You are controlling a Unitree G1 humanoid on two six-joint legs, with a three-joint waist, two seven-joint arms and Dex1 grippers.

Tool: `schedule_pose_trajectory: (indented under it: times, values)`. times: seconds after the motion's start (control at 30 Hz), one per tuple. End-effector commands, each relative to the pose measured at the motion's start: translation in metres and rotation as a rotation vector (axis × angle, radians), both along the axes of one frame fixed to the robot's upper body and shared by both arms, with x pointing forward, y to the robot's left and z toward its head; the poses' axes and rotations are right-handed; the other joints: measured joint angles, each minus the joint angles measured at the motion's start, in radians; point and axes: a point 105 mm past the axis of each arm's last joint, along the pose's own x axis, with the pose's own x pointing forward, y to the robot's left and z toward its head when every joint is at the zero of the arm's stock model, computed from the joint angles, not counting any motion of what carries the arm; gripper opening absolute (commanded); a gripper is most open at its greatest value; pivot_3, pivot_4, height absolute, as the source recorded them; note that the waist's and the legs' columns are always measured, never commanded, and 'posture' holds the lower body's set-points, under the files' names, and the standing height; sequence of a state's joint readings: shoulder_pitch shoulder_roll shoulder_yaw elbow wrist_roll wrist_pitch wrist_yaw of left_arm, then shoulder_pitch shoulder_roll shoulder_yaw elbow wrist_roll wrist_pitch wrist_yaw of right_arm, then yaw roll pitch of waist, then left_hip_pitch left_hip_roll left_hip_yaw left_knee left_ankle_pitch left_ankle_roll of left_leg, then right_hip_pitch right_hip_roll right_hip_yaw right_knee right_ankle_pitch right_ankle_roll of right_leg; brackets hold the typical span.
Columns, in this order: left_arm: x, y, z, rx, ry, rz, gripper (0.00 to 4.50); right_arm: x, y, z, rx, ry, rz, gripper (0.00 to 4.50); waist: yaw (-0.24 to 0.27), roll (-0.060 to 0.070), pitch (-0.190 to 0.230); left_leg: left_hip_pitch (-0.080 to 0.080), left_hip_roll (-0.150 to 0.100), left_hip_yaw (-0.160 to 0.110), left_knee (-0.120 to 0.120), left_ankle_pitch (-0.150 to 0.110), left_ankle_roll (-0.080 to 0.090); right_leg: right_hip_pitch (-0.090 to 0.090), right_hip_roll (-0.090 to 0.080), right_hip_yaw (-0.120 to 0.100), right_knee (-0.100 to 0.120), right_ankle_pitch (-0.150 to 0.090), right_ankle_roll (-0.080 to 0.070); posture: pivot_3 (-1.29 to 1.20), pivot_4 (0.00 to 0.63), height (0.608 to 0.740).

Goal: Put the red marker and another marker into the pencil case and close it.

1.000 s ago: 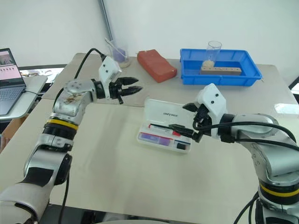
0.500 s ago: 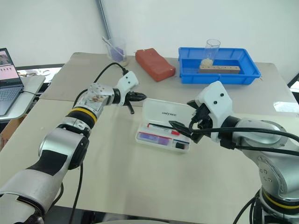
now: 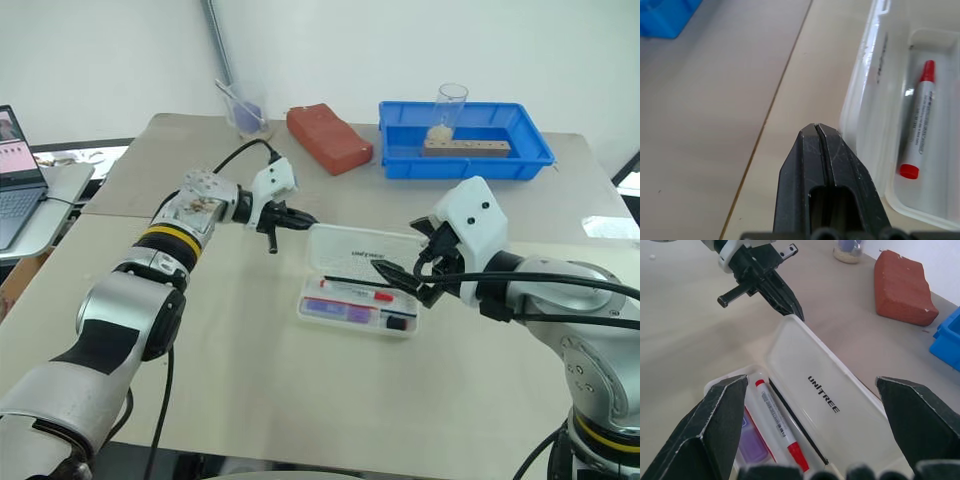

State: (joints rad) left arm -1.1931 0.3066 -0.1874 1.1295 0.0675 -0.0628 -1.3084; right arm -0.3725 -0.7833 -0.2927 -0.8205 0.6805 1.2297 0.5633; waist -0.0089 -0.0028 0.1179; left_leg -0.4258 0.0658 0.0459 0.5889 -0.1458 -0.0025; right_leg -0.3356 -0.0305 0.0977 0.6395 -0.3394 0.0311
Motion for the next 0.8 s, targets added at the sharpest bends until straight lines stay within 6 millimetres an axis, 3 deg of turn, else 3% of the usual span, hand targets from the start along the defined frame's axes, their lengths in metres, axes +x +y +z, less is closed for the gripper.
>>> schedule_pose_trajectory:
  times: [0.03, 0.3, 0.5, 0.8]
  values:
    - [-0.015, -0.005, 0.01, -0.025, -0.018, -0.125, 0.05, 0.0, -0.003, 0.01, -0.009, -0.046, 0.021, 4.5, -0.002, 0.0, 0.0, 0.0, 0.0, 0.0, 0.0, 0.0, 0.0, 0.0, 0.0, 0.0, 0.0, 0.0, 0.0, 0.0, 0.15, 0.74]
    - [-0.052, -0.008, -0.003, 0.052, -0.025, -0.299, 0.05, -0.008, -0.001, 0.005, -0.026, 0.024, 0.11, 4.5, -0.004, 0.001, 0.0, 0.001, 0.002, 0.0, 0.0, 0.0, 0.0, 0.001, 0.001, 0.001, 0.001, 0.0, 0.0, 0.0, 0.15, 0.74]
    - [-0.071, -0.015, -0.036, 0.174, -0.078, -0.369, 0.05, -0.033, -0.001, -0.031, -0.111, 0.203, 0.203, 4.5, -0.001, 0.0, 0.0, 0.001, 0.002, -0.001, 0.001, 0.0, 0.0, 0.002, 0.001, 0.001, 0.0, 0.0, 0.0, 0.0, 0.15, 0.74]
    - [-0.08, -0.028, -0.073, 0.29, -0.145, -0.415, 0.05, -0.023, -0.01, -0.055, -0.156, 0.221, 0.134, 4.5, -0.002, -0.002, 0.0, 0.002, 0.001, -0.002, 0.002, 0.0, 0.0, 0.004, 0.001, 0.002, 0.0, 0.0, 0.0, 0.0, 0.15, 0.74]
